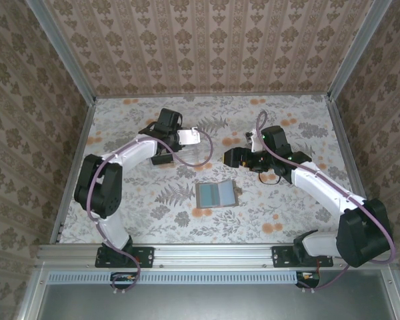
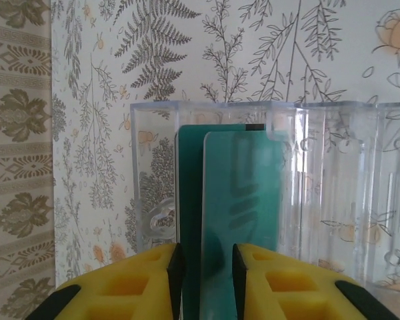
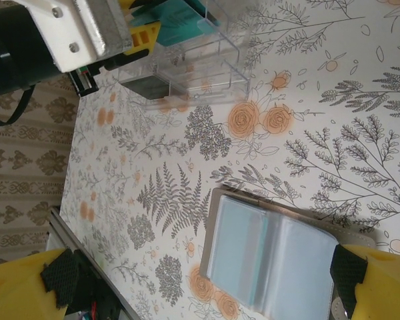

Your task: Take the credit cards out of the card holder

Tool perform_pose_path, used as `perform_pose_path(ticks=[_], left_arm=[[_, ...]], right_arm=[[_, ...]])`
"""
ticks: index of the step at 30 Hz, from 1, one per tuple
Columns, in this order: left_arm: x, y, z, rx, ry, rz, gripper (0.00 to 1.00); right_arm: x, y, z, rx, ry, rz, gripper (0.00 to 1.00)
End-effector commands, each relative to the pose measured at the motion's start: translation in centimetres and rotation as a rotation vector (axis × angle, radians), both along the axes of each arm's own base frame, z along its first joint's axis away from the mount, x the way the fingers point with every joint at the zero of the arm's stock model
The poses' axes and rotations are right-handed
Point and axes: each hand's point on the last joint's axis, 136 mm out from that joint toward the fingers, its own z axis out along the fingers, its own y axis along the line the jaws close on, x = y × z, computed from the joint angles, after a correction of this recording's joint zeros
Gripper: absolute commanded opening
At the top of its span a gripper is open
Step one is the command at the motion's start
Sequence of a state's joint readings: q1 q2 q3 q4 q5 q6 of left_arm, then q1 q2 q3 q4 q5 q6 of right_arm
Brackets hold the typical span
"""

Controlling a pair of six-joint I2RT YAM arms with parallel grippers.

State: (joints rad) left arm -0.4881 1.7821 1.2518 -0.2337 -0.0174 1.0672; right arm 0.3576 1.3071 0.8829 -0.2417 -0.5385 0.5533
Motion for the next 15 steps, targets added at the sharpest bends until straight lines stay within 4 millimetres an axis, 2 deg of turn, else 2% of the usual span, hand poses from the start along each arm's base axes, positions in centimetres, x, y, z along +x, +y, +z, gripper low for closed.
perform_pose_path(ticks=[1, 6, 12, 15], left_arm=[[1.7, 0.6, 0.4, 0.002, -0.034, 0.057, 0.29], [2.4, 0.6, 1.2, -0.017, -0.053, 0.085, 0.29], [1.9, 0.5, 2.0, -0.037, -0.051, 0.084, 0.30], [1.5, 0.4, 3.1, -0.060, -0.055, 0.085, 0.31]], right_arm=[[0.6, 0.5, 1.4, 0.033, -0.021, 0.012, 1.00], [0.6, 0.4, 1.4, 0.035, -0.018, 0.011, 1.00], [0.6, 0.5, 1.2, 0.042, -0.012, 0.013, 1.00], [0.6, 0.6, 1.2, 0.046, -0.010, 0.014, 1.00]])
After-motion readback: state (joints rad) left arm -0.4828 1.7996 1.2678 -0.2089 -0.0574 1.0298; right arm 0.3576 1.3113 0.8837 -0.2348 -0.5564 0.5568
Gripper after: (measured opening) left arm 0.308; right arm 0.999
